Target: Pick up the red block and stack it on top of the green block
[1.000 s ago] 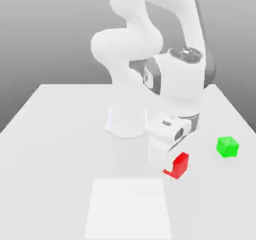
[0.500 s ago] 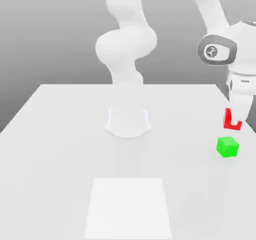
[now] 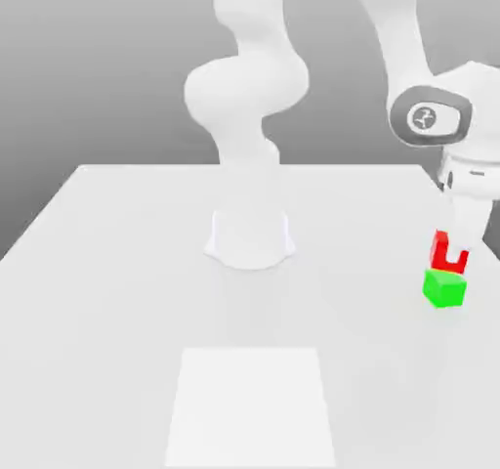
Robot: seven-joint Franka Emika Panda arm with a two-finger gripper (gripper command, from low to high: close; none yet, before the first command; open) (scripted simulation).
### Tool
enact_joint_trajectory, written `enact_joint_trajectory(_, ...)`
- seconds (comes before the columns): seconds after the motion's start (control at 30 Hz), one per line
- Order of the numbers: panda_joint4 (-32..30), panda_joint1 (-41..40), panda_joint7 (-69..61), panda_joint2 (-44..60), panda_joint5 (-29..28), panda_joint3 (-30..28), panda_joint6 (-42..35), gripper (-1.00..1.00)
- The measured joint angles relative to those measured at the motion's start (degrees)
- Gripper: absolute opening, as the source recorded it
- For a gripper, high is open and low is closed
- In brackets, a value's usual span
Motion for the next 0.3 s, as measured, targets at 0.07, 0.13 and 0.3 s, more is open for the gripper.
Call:
enact_joint_trajectory(0.07,0.13,-0.78,1.14,1.03,-1.60,0.45,0.42,-1.00)
enact_joint_trajectory(0.13,0.25,-1.04,2.05,2.04,-2.87,0.41,0.89,-1.00)
enact_joint_trajectory(0.3,0.42,-1.24,3.21,4.34,-4.46,0.26,2.33,-1.00)
